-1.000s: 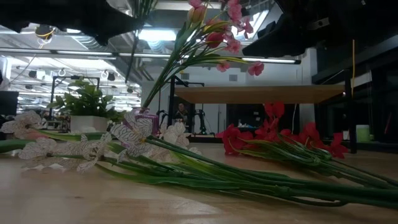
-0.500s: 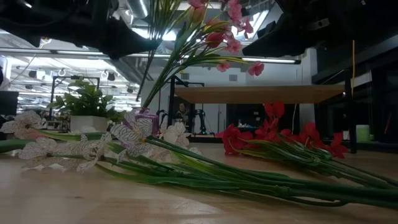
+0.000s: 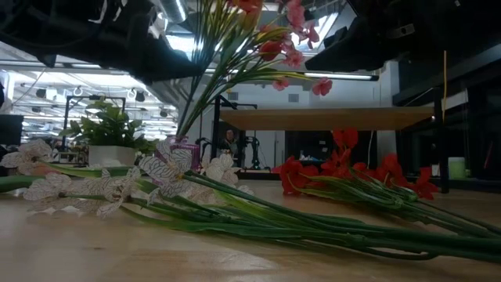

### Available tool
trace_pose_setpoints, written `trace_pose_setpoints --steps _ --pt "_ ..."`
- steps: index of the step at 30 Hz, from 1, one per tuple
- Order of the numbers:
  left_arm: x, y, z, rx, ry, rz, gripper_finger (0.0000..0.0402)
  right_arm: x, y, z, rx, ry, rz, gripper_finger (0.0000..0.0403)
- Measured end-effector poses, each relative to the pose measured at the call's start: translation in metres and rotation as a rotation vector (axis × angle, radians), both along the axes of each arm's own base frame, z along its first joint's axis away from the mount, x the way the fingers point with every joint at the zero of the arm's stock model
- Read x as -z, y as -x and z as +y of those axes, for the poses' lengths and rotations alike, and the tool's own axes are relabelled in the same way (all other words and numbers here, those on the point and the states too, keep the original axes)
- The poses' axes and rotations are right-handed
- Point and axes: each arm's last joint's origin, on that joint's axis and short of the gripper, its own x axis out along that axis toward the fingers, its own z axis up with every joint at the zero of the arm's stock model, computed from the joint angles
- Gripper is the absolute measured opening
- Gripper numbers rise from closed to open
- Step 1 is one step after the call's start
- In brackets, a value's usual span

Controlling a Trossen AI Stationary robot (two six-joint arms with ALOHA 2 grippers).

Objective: Pick and place flowers into a vace then onto a shelf
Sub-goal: Put the orange flowers into the purple vase

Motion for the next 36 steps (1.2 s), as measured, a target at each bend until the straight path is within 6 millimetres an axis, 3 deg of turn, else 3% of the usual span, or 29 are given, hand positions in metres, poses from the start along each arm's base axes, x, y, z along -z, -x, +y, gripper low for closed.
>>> trace_pose_setpoints --steps 24,36 --pt "0.006 0.001 0.002 -0.091 0.104 0.001 0.0006 0.0 0.0 0.0 0.0 0.0 0.002 0.0005" --pt "0.015 0.002 0.002 -0.103 0.163 0.067 0.0046 0.0 0.0 0.0 0.0 0.0 0.002 0.0005"
